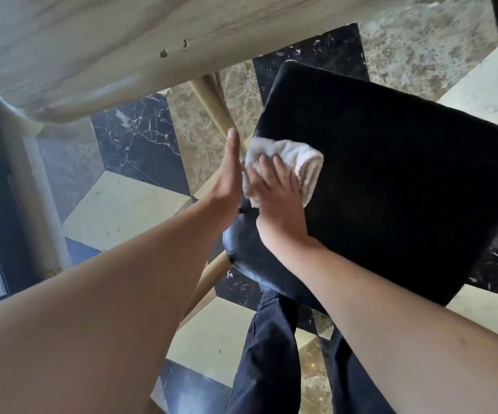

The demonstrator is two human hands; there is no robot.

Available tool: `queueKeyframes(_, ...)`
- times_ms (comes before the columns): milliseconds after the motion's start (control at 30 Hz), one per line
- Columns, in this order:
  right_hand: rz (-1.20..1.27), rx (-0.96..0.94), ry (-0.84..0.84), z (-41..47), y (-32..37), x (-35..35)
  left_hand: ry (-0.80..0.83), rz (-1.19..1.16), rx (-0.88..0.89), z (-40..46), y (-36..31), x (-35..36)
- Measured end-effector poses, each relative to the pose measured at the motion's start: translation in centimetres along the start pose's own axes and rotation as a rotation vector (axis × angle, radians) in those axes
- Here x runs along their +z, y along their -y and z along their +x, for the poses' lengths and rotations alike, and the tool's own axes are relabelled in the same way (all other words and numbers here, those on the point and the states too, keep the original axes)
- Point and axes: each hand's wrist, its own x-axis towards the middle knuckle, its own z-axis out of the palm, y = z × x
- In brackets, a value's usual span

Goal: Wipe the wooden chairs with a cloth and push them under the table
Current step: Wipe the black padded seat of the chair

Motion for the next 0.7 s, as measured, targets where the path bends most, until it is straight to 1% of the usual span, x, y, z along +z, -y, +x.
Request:
queueKeyframes(33,-0.027,-0.027,0.023,-0.7,0.3,0.8,0.018,0.045,-0.025,0.1,0.1,0.2)
queueKeyframes(67,-0.037,-0.049,0.024,-1.4,0.5,1.4,0.006,0.164,-0.035,0.0,0.3,0.6)
queueKeyframes(133,-0.057,-0.058,-0.022,-2.7,0.7,1.9,-0.016,0.501,0.018,-0.4,1.4,1.2)
queueKeyframes(167,-0.07,-0.052,-0.064,-3.4,0.7,1.9,-0.032,0.694,0.079,-0.4,2.3,1.3)
queueKeyframes(200,-0.068,-0.064,-0.098,-3.9,0.6,1.8,-0.017,0.858,0.115,-0.3,2.8,1.3)
queueKeyframes(233,-0.046,-0.099,-0.104,-4.6,0.3,1.8,-0.01,0.886,0.099,-0.4,3.3,1.4)
queueKeyframes(300,0.029,-0.175,0.014,-5.9,-0.2,1.4,-0.035,0.843,0.046,0.0,4.4,1.1)
queueKeyframes(367,0.038,-0.239,0.136,-7.4,-0.6,1.4,-0.027,0.98,0.05,-0.1,5.0,1.3)
queueKeyframes(433,-0.004,-0.294,0.192,-8.8,-1.0,1.6,-0.023,1.127,0.1,-0.2,5.3,1.1)
queueKeyframes(500,-0.003,-0.338,0.147,-9.3,-1.3,1.3,-0.063,1.154,0.212,0.0,5.3,1.1)
queueKeyframes(533,-0.005,-0.354,0.093,-8.9,-1.6,0.9,-0.109,1.077,0.266,0.1,4.9,1.1)
queueKeyframes(567,-0.027,-0.365,0.053,-8.2,-2.0,0.5,-0.182,0.946,0.282,0.2,4.2,1.0)
queueKeyframes(600,-0.077,-0.374,0.065,-7.3,-2.7,-0.1,-0.251,0.824,0.28,0.3,3.5,0.8)
queueKeyframes(633,-0.139,-0.398,0.11,-6.2,-3.5,-0.6,-0.292,0.778,0.288,0.4,3.0,0.3)
queueKeyframes(700,-0.253,-0.456,0.212,-4.3,-5.0,-1.5,-0.302,0.922,0.342,0.2,2.7,-0.5)
